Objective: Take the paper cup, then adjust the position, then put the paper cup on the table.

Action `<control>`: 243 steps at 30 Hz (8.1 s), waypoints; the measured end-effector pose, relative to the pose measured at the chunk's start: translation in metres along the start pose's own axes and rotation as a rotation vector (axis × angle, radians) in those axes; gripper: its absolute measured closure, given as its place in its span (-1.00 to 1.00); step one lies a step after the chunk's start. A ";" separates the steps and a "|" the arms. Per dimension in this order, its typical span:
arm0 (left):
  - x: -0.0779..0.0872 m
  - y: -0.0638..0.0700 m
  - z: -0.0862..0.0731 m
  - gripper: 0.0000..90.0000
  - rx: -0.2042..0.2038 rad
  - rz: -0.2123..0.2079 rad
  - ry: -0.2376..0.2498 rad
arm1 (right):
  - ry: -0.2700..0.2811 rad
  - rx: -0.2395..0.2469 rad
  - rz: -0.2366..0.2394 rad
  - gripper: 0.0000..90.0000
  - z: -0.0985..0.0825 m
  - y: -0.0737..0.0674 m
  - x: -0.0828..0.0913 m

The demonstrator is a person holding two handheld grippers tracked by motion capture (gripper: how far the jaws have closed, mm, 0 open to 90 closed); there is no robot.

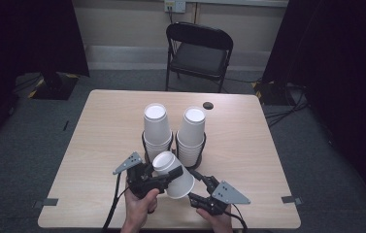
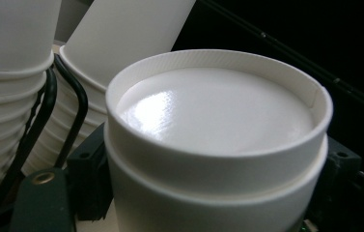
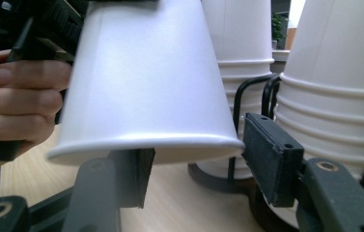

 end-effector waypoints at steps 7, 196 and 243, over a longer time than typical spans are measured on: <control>-0.003 0.008 0.003 -0.53 0.010 -0.010 -0.007 | 0.021 0.040 -0.030 0.17 0.002 0.006 -0.015; -0.020 0.003 -0.050 -0.83 -1.006 0.109 -0.348 | -0.743 -0.209 0.437 0.93 0.031 0.039 -0.057; -0.011 -0.022 -0.028 -0.78 -0.690 0.200 -0.219 | -0.455 -0.290 0.271 0.33 0.032 0.050 -0.041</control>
Point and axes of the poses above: each handheld gripper's, and its own axes: x roughly backward along the jaws, z roughly out of its top, y roughly to its right, the point moved 2 cm from there along -x, roughly forward along the jaws, and after that the axes turned 14 degrees about x, right-handed, at the moved point
